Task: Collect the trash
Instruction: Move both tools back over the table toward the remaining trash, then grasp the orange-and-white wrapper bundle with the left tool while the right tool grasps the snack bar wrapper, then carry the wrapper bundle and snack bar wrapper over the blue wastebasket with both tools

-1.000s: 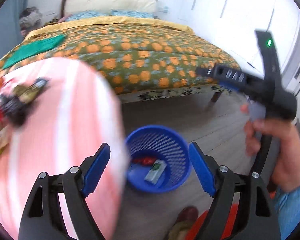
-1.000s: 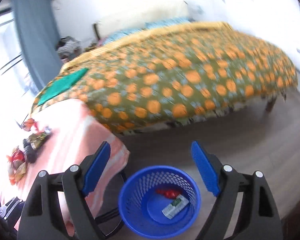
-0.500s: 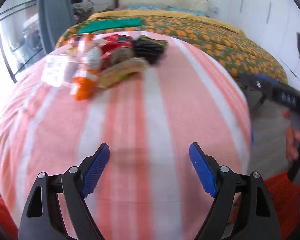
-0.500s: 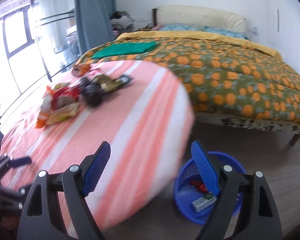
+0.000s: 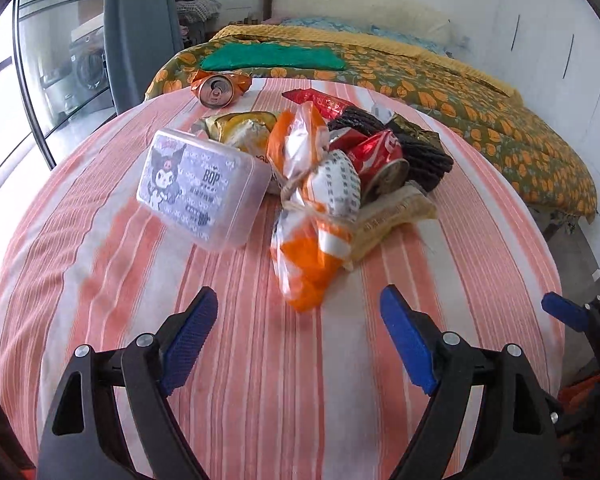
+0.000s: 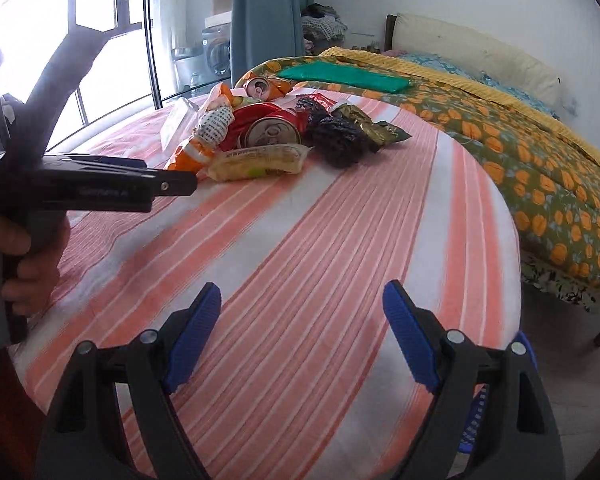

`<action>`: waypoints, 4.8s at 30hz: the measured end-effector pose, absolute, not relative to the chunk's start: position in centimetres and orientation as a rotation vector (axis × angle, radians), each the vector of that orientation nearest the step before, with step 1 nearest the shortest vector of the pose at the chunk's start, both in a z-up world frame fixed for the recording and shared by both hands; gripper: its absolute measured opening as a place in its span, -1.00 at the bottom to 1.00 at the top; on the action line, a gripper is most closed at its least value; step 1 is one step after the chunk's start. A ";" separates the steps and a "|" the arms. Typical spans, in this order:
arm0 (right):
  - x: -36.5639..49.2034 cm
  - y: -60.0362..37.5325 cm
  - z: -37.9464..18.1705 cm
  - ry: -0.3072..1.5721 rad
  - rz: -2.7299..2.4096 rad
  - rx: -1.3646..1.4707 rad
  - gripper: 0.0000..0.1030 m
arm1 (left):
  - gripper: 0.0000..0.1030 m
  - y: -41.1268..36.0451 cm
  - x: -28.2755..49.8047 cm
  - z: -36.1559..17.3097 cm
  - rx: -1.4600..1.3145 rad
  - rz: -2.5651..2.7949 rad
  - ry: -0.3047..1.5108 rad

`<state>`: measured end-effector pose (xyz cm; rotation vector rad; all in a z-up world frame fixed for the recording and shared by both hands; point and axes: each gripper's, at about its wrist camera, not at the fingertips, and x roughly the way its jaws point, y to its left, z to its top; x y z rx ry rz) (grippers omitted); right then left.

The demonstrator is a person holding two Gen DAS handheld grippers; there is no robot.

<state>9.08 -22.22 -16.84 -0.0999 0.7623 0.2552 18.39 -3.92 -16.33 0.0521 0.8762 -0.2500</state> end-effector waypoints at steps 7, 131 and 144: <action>9.1 -22.7 -16.3 0.749 0.246 -0.094 0.57 | 0.02 -3.8 20.3 -16.6 0.045 -0.312 0.864; 12.4 -25.7 -12.2 1.005 0.420 0.103 -0.61 | -0.13 -4.2 11.2 -13.3 -0.067 -0.430 0.973; 10.8 -42.5 -12.1 0.913 0.108 0.197 -0.61 | -0.12 -21.2 10.7 -11.4 0.010 -0.685 0.992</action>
